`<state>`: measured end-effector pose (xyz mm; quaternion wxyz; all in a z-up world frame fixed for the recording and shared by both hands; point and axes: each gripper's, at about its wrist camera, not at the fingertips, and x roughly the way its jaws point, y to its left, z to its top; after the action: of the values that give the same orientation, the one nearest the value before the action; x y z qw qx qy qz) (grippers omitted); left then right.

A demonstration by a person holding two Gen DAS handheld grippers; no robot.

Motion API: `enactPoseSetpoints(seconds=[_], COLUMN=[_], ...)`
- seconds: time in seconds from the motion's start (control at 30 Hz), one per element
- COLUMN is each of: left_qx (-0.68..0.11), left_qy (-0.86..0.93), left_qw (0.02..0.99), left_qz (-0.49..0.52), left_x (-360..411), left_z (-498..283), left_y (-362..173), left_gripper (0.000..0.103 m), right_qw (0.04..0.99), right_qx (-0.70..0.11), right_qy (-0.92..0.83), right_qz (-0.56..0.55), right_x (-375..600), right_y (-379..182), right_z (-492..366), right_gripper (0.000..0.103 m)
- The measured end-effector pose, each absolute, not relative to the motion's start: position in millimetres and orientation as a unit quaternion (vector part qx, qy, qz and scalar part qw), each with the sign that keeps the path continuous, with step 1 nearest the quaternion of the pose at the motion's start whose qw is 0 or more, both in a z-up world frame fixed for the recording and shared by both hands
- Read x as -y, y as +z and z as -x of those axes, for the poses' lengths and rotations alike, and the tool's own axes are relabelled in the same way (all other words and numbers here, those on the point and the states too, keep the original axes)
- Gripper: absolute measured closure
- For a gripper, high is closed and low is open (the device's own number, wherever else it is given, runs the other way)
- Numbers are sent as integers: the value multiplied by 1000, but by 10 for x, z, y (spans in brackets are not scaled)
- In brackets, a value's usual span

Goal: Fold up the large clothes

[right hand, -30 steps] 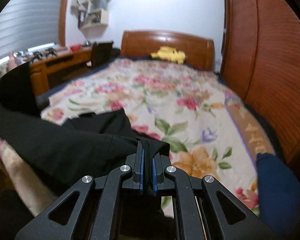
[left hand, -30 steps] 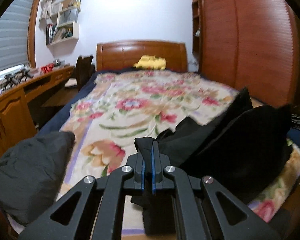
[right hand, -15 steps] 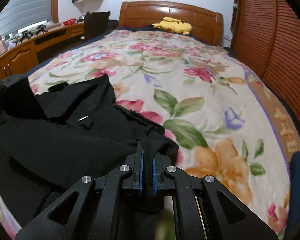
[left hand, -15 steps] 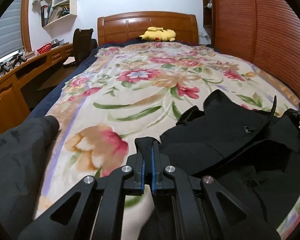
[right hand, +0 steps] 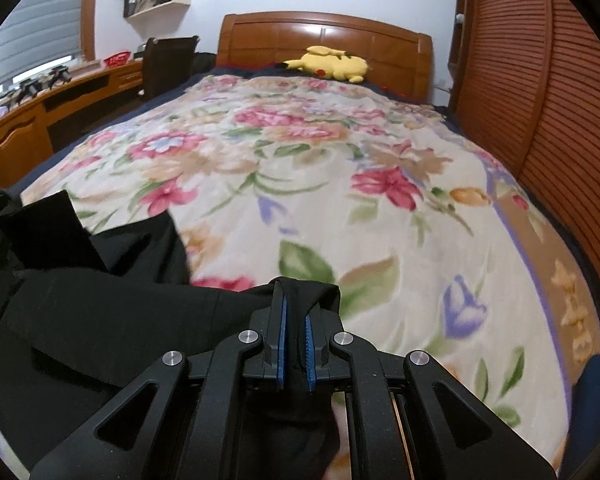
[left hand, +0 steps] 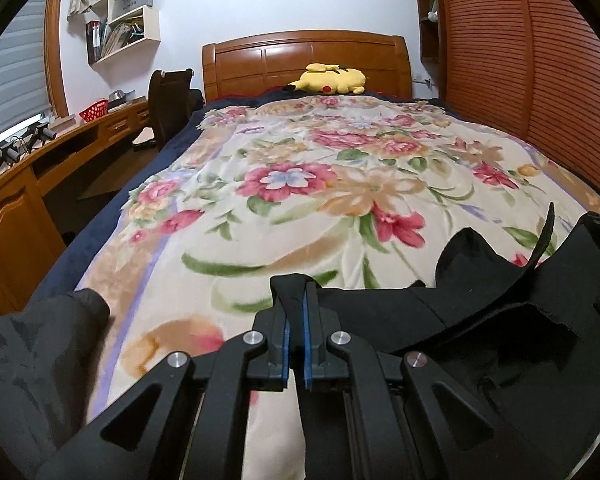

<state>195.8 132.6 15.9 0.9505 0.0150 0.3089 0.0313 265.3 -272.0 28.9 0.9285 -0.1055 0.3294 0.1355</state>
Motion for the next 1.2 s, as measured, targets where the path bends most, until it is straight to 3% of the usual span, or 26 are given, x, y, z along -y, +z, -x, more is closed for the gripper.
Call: enactPoseSetpoints(seconds=[0.23,0.37,0.43,0.47,0.5,0.87,1.2], left_qx=[-321,-320,-319,-318,-318,-349,-373], left_qy=[14,2,-6,-9,-12,-53,-49], left_qw=[947,947,948,948,948,936,927], left_qz=[-1,12,11,11,11,6,10], left_x=[-1348,-1382,-1377,-1376,-1363,-1153,-1155], left_z=[-1855,-1636,-1492,-1442,-1361,-533,-396], left_y=[134,169,185,186,183,-231,-505], left_gripper=[96,75,70,67,66,56,50], right_qw=[926,932,936,939,942,924,917], right_qx=[-345,-328,-320,-311,-302,-331,-348], right_qy=[126,132,128,124,120,149,163], right_qz=[85,79,77,80,82,125,106], right_x=[2723,2731,2746,2753,2760,2884,3118], right_y=[194,350,445,486,524,312,74], right_z=[-2713,-2566,-2490,-2446,-2396,-1983,-1300], right_gripper=[95,89,70,43,32,32,29])
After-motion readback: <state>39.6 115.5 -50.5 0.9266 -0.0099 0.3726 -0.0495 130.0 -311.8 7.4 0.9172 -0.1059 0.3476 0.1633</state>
